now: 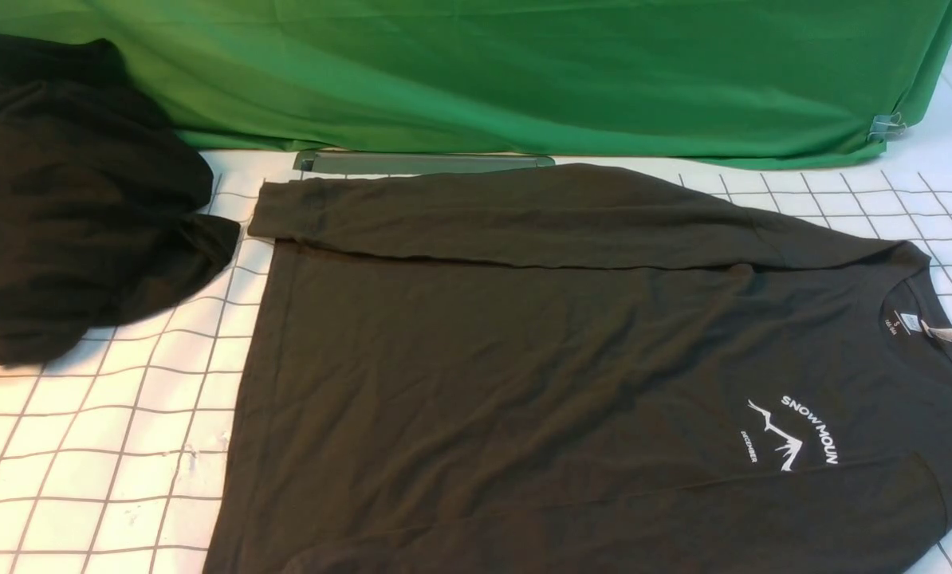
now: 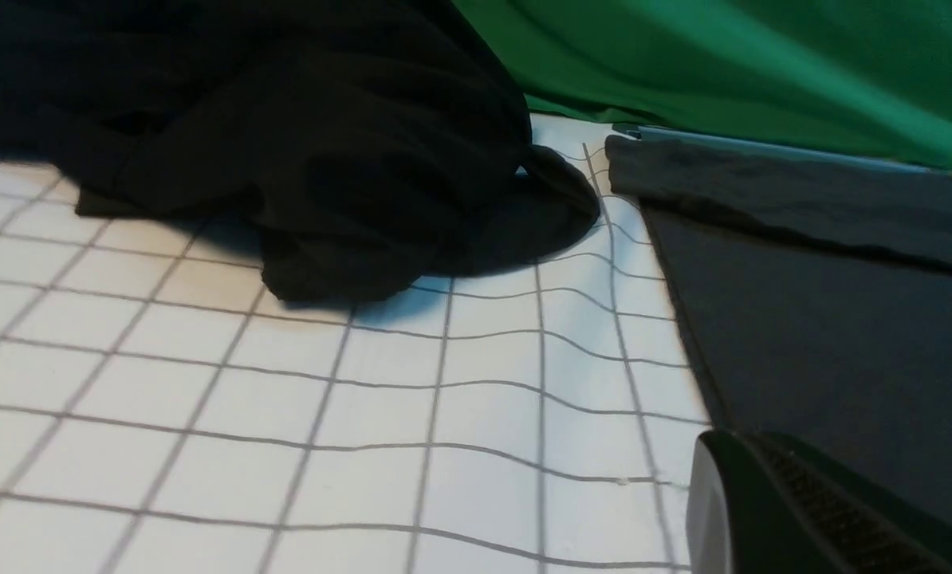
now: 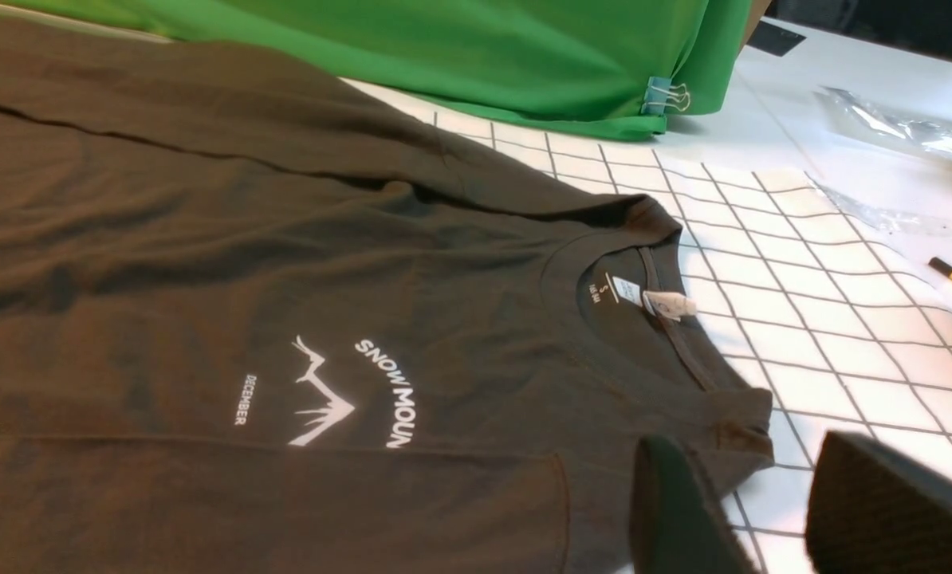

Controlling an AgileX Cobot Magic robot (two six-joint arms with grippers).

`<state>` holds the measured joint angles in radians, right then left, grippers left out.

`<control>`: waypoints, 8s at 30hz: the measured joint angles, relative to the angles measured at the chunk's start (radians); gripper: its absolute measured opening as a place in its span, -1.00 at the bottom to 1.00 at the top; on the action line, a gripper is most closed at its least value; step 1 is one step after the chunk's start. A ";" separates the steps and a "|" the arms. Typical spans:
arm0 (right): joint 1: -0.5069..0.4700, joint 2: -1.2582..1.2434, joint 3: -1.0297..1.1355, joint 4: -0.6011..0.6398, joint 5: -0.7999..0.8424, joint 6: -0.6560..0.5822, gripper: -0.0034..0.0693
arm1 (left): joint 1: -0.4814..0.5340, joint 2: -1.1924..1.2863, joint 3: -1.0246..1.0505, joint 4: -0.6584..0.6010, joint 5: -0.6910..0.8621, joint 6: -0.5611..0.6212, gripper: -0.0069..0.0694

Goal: Fold a long-sleeved shirt over a white checkered tablecloth.
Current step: 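Grasp the left edge of the dark T-shirt lying flat on the table, then fold the left side of the black T-shirt inward over its body, then grab the top left corner of the dark shirt with the left gripper, then fold the left side of the dark shirt inward over its body with the left gripper, then grasp the near edge of the shirt at its hem and shoulder corners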

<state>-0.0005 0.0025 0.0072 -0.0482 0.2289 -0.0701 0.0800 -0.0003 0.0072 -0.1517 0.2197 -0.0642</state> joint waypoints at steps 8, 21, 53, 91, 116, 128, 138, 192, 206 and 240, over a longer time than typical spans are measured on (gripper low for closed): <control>0.000 0.000 0.000 0.090 -0.040 0.116 -0.24 | 0.000 0.000 0.000 -0.699 -0.023 -0.226 -0.81; 0.004 0.000 0.000 0.397 -0.129 0.732 -0.28 | 0.000 0.000 -0.004 -0.807 0.030 -0.242 -0.81; 0.099 0.777 -0.752 0.327 0.799 -0.165 -0.80 | -0.144 1.361 -0.686 -0.392 0.710 0.269 -0.40; 0.099 0.777 -0.752 0.326 0.791 -0.164 -0.62 | -0.228 1.521 -0.662 -0.333 0.519 0.235 -0.78; 0.099 0.777 -0.752 0.325 0.790 -0.161 -0.53 | -0.188 1.700 -1.298 -0.169 0.624 -0.015 -0.78; 0.099 0.777 -0.752 0.325 0.791 -0.134 -0.47 | -0.166 1.931 -1.451 -0.117 0.577 -0.064 -0.32; 0.099 0.777 -0.752 0.325 0.792 -0.131 -0.43 | -0.043 2.025 -1.650 -0.262 0.557 -0.067 0.10; 0.099 0.777 -0.752 0.324 0.775 -0.085 -0.26 | -0.051 1.585 -1.164 -0.445 0.594 0.120 -0.79; 0.099 0.777 -0.752 0.324 0.725 -0.082 -0.25 | -0.080 1.493 -0.769 -0.416 0.314 0.192 -0.40; 0.099 0.777 -0.752 0.324 0.695 -0.083 -0.25 | -0.080 1.399 -0.559 -0.301 0.656 0.064 0.07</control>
<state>0.0981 0.7800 -0.7446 0.2762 0.9236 -0.1533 -0.0004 1.3988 -0.5516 -0.4526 0.8756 0.0000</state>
